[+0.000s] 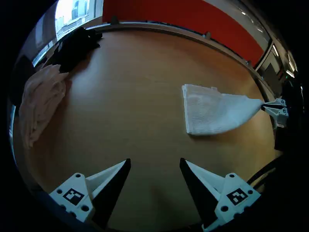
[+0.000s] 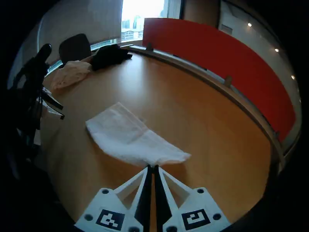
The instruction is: Fold towel
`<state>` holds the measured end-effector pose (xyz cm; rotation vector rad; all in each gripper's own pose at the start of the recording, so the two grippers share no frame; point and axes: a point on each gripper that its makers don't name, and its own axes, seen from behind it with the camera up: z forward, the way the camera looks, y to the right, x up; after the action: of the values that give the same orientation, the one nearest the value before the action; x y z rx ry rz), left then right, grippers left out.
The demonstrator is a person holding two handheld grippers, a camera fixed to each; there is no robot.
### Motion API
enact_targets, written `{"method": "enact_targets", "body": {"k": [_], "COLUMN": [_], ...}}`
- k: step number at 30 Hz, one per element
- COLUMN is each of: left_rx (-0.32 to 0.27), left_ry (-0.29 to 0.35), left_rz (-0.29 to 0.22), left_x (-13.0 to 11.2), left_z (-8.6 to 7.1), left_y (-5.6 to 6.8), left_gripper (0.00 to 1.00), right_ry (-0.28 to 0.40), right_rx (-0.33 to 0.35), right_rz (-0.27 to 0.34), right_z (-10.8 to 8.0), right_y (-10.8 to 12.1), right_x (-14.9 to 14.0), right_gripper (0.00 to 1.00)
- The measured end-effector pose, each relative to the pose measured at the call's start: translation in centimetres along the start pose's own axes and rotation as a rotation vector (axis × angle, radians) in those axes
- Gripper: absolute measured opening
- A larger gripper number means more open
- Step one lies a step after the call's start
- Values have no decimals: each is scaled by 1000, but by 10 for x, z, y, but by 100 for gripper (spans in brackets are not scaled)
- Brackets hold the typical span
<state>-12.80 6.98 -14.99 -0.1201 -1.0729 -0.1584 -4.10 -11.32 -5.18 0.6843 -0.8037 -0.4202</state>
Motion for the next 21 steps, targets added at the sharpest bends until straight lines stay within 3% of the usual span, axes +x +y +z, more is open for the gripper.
{"method": "enact_targets", "body": {"k": [12, 21], "left_rx": [-8, -5], "left_ry": [9, 18], "left_rz": [-7, -13], "left_x": [2, 2], "left_z": [-2, -5], "left_y": [2, 1], "left_gripper": [94, 94], "right_ry": [27, 58], "right_rx": [13, 60], "right_rz": [-50, -116], "right_z": [3, 19], "right_y": [-6, -27], "right_x": [23, 56], "right_gripper": [4, 4]}}
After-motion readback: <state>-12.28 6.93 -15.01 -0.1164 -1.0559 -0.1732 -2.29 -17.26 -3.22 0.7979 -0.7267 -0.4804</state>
